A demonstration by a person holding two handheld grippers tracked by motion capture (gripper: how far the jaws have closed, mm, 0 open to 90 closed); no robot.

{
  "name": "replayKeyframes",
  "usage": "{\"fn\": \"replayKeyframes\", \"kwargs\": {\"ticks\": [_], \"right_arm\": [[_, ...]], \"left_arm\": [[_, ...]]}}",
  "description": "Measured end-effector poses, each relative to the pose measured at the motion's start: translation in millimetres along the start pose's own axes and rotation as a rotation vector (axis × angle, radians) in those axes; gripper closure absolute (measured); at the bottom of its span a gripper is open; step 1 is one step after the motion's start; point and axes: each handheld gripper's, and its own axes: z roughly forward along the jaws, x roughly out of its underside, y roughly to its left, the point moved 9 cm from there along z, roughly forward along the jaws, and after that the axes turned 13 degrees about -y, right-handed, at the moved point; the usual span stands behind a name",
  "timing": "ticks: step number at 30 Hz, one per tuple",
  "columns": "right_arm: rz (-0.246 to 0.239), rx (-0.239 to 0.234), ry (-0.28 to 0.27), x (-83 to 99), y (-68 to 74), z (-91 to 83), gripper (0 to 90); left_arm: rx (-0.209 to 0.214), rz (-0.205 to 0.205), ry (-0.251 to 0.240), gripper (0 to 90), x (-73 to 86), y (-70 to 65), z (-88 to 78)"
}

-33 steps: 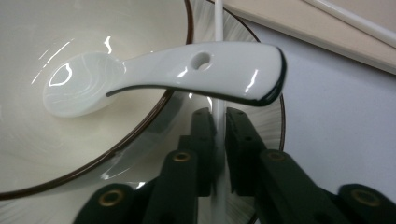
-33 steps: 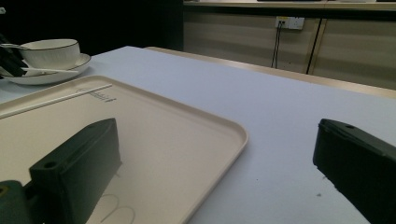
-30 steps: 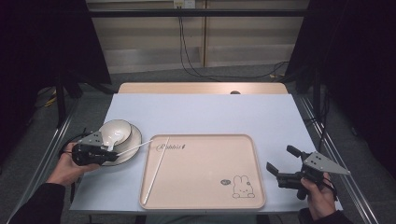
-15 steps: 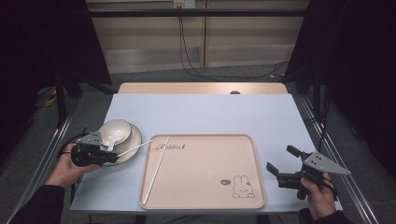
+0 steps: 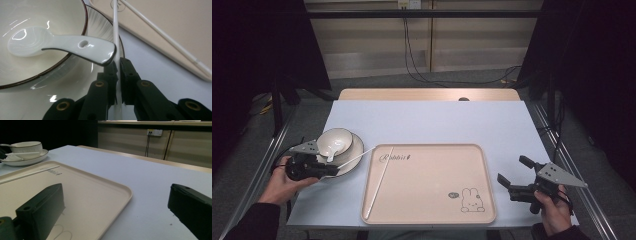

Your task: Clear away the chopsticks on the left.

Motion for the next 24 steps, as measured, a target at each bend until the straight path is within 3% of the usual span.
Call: {"fn": "replayKeyframes", "kwargs": {"ticks": [12, 17, 20, 24], "right_arm": [[-0.001, 0.000, 0.000, -0.1, 0.1, -0.4, 0.4], [-0.002, -0.002, -0.001, -0.3, 0.1, -0.7, 0.5], [-0.003, -0.003, -0.002, -0.4, 0.1, -0.7, 0.5], [-0.004, -0.005, -0.002, -0.3, 0.3, -0.6, 0.5]], "left_arm": [[0.023, -0.081, -0.056, 84.5, -5.9, -21.6, -5.0], [-0.005, -0.113, -0.082, 84.6, -9.8, -26.9, -9.2], [-0.063, -0.112, -0.104, 84.5, -13.8, -29.8, -12.7], [-0.088, -0.123, -0.130, 84.5, -17.6, -36.1, -14.5]]}}
